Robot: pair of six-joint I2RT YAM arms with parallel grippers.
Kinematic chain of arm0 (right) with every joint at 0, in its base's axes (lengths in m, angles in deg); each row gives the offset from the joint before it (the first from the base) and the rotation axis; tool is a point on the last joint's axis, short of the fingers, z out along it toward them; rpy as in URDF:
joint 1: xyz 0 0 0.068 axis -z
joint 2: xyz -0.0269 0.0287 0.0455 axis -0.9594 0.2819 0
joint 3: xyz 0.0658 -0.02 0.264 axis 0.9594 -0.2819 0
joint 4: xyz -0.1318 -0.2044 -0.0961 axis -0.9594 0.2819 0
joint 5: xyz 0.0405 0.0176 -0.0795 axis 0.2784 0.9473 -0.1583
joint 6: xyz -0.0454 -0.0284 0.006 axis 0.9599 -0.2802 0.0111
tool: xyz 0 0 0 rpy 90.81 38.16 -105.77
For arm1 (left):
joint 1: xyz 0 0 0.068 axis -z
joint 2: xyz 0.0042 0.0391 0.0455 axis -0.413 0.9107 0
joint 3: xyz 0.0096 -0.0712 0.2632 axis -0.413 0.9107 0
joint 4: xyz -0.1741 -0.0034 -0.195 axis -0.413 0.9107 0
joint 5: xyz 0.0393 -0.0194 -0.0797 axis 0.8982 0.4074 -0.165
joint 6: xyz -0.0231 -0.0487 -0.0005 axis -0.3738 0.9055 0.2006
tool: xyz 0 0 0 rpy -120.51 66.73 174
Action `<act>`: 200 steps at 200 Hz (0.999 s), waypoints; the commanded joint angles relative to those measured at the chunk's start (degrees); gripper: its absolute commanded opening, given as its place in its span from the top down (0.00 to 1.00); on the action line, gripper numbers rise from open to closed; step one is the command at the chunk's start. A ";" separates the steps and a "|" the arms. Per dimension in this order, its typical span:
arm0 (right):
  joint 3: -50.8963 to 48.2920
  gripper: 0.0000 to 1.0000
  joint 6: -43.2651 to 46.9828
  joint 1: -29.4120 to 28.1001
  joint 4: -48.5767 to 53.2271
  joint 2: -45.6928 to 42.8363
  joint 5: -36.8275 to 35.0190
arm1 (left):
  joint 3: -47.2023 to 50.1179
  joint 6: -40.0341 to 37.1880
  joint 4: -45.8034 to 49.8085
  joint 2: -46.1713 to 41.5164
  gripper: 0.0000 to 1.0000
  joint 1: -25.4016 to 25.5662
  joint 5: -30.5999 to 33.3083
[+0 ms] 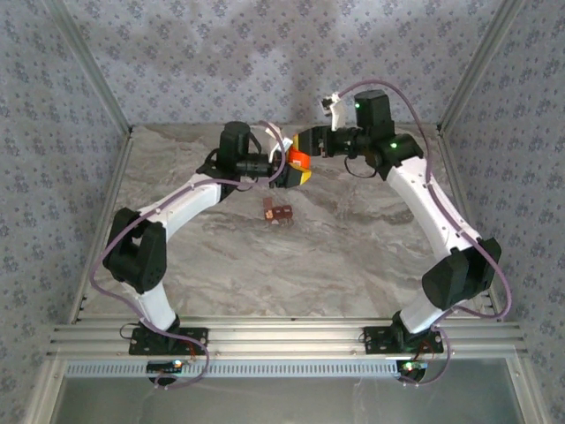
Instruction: Sort the pills into containers
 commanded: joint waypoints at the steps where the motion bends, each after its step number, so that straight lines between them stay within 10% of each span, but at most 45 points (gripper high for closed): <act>1: -1.94 0.64 -9.37 -2.96 -0.53 -0.48 -11.21 | 0.75 -0.91 -8.48 -4.17 1.00 2.42 8.47; 69: -5.29 0.64 -15.47 -5.35 -5.58 -1.18 -17.96 | 5.10 1.38 -18.50 -3.75 1.00 5.27 18.14; 114: -4.54 0.28 -14.25 -3.03 -5.36 -2.71 -13.27 | 3.75 1.26 -17.05 -2.87 1.00 5.15 16.94; 200: -14.65 0.13 -9.56 11.70 -15.03 -14.00 4.94 | 0.09 3.27 -11.96 -2.89 1.00 0.54 0.21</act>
